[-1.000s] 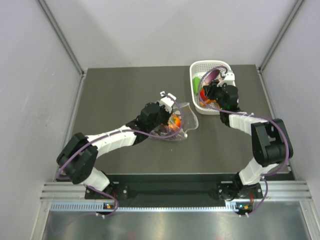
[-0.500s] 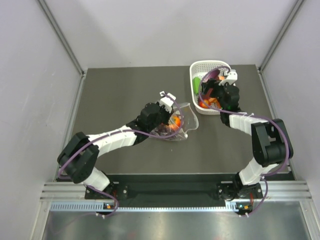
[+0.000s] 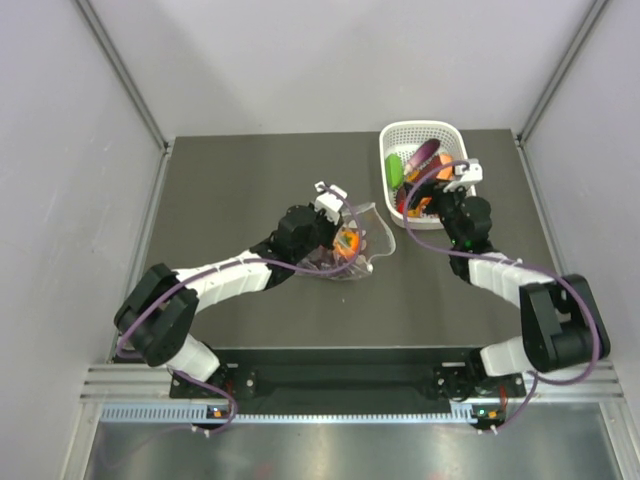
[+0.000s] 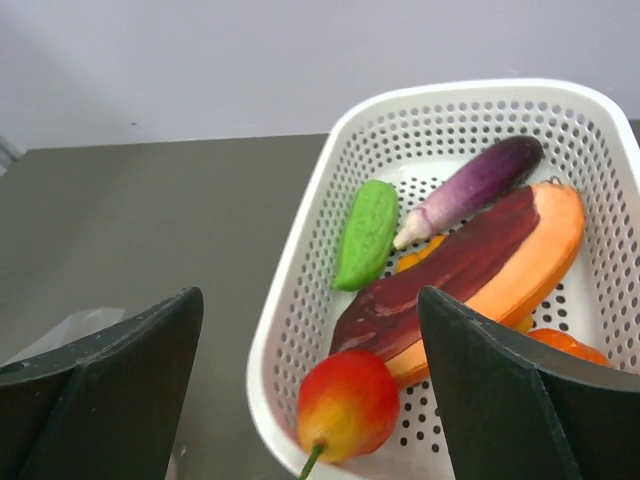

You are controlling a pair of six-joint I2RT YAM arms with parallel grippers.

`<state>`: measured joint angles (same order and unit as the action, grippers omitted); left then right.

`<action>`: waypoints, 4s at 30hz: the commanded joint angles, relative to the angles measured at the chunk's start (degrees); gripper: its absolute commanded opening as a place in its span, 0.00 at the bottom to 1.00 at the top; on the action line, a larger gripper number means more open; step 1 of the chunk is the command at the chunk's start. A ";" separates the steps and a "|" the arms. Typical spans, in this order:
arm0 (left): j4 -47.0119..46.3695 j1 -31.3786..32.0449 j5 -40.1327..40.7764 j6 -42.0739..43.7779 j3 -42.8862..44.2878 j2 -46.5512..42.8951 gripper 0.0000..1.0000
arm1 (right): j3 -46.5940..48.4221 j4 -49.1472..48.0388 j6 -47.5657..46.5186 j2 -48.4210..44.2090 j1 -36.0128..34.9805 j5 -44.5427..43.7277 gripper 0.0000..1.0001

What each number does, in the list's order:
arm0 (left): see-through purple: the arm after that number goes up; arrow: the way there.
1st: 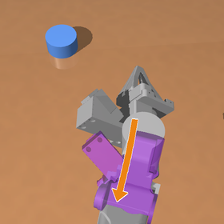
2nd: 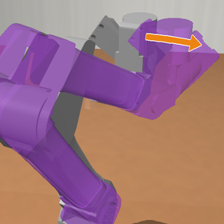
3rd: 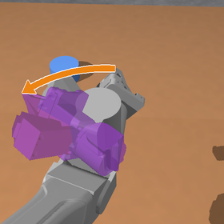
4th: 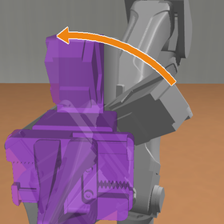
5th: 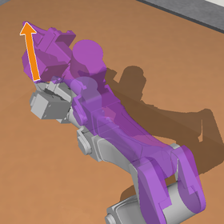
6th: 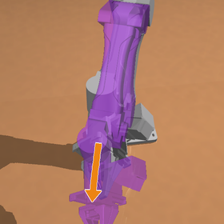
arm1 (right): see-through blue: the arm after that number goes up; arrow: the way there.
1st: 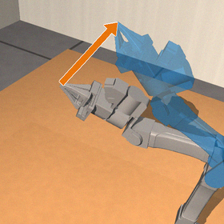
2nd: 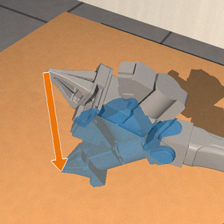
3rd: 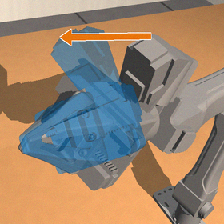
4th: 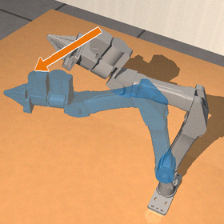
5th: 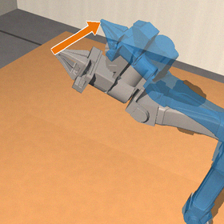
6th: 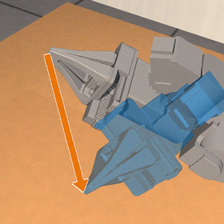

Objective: Open the zip-top bag and remove the fake food

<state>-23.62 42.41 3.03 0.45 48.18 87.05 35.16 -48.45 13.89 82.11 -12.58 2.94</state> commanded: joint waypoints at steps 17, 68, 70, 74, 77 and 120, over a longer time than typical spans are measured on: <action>-4.07 -1.37 -0.92 -0.36 -2.74 -3.37 0.00 | -5.19 2.75 -5.19 -7.68 -10.01 26.73 0.58; -3.63 -2.34 -2.41 -0.36 -3.62 -3.46 0.00 | 14.59 24.89 -17.32 17.73 -21.17 16.48 0.78; -3.72 -2.34 -2.41 -0.36 -3.62 -3.46 0.00 | 15.38 24.81 -17.06 18.96 -21.17 16.66 0.78; -3.72 -2.34 -2.68 -0.36 -3.62 -3.37 0.00 | 16.78 24.80 -16.79 21.07 -21.17 17.36 0.78; -3.72 -2.42 -2.59 -0.27 -3.80 -3.64 0.00 | 17.66 25.85 -16.79 22.48 -21.17 17.01 0.78; -2.31 -3.30 -1.97 -0.36 -1.95 -0.65 0.00 | -2.99 -3.14 -4.05 4.30 -15.28 15.69 0.00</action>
<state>-23.94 39.64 1.08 -0.03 44.36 85.80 32.49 -45.08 8.01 89.58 -28.58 18.65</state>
